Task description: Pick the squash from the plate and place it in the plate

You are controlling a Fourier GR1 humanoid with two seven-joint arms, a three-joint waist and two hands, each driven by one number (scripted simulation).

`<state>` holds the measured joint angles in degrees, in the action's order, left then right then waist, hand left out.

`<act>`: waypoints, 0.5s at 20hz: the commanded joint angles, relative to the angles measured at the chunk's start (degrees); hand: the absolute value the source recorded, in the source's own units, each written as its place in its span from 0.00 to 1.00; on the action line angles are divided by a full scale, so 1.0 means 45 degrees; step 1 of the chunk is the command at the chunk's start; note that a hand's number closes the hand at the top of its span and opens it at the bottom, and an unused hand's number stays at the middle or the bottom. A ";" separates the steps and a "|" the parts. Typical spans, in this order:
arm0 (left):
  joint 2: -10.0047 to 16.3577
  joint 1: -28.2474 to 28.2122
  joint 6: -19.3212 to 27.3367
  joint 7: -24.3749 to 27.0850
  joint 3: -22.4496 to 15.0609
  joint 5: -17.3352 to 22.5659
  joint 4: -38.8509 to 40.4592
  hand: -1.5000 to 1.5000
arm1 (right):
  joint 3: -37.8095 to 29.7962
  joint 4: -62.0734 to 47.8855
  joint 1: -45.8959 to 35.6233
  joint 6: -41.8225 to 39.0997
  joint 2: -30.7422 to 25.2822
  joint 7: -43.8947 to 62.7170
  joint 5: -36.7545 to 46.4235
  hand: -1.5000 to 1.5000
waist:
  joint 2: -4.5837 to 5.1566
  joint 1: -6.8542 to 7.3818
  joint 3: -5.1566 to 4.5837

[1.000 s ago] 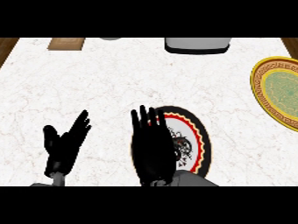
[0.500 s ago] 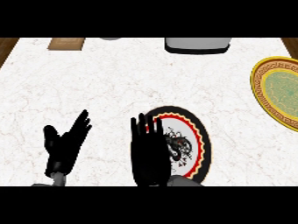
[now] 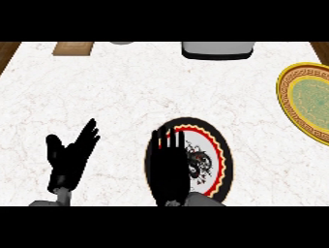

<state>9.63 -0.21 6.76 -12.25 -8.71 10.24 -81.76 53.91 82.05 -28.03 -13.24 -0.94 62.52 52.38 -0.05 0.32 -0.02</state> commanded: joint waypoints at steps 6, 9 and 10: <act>-0.0206 -0.0074 -0.0164 -0.0125 0.0106 -0.0086 -0.0199 0.50 | -0.0761 -0.2597 -0.0572 0.0244 0.0200 -0.0027 -0.0341 0.00 | 0.0024 0.0084 0.0004; -0.0566 -0.0205 0.0072 0.0092 0.0087 -0.0206 0.0148 0.50 | -0.0287 -0.1842 0.0179 -0.1342 0.0085 0.0169 -0.0154 1.00 | -0.0003 -0.0047 0.0000; -0.0203 -0.0552 -0.0088 0.0332 0.0141 -0.0381 -0.0173 0.50 | 0.0344 -0.2042 0.0686 -0.0702 0.0200 -0.0002 0.0027 1.00 | -0.0002 0.0002 0.0003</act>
<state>8.46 -1.04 6.12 -11.32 -8.16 9.36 -81.13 53.38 73.98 -27.45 -12.77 -0.75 59.58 51.65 -0.02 0.41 -0.01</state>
